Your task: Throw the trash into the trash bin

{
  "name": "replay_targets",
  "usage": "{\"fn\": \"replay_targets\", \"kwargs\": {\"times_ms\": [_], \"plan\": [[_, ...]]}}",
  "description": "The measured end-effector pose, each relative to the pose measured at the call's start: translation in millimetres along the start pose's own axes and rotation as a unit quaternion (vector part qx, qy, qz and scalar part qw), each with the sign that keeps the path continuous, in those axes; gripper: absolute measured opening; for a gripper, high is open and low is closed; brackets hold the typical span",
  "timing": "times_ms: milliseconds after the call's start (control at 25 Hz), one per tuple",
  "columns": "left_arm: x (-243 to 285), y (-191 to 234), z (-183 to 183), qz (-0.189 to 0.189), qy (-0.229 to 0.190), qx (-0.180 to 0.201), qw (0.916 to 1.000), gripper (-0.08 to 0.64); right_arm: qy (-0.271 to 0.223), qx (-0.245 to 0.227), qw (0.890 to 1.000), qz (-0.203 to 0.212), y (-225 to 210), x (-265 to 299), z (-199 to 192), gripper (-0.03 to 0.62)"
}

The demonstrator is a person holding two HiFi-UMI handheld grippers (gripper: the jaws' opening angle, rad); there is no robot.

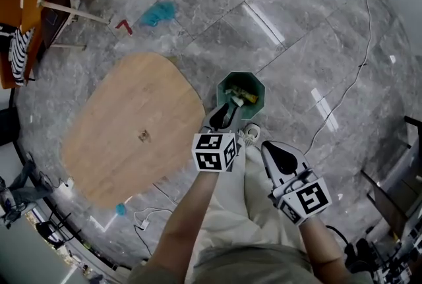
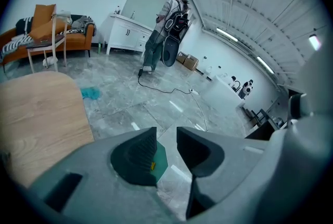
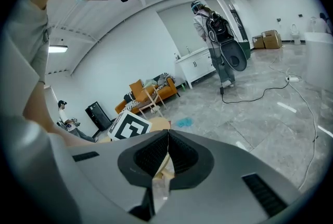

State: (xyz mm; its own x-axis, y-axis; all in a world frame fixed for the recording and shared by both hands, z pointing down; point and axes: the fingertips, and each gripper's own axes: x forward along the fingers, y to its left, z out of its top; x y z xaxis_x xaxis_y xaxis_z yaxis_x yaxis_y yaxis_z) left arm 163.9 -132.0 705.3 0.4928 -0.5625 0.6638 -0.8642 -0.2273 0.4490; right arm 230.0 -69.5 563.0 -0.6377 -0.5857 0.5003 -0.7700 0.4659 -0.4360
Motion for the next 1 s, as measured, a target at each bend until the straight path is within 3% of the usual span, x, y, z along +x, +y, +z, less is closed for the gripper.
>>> {"fn": "replay_targets", "kwargs": {"times_ms": [400, 1000], "plan": [[-41.7, -20.8, 23.0, 0.008, -0.018, 0.003, 0.9998, 0.044, -0.026, -0.028, 0.999, 0.014, 21.0, -12.9, 35.3, 0.009], [-107.9, -81.6, 65.5, -0.022, -0.051, 0.009, 0.9984, 0.011, -0.055, -0.077, 0.995, 0.025, 47.8, -53.1, 90.0, 0.009]]}}
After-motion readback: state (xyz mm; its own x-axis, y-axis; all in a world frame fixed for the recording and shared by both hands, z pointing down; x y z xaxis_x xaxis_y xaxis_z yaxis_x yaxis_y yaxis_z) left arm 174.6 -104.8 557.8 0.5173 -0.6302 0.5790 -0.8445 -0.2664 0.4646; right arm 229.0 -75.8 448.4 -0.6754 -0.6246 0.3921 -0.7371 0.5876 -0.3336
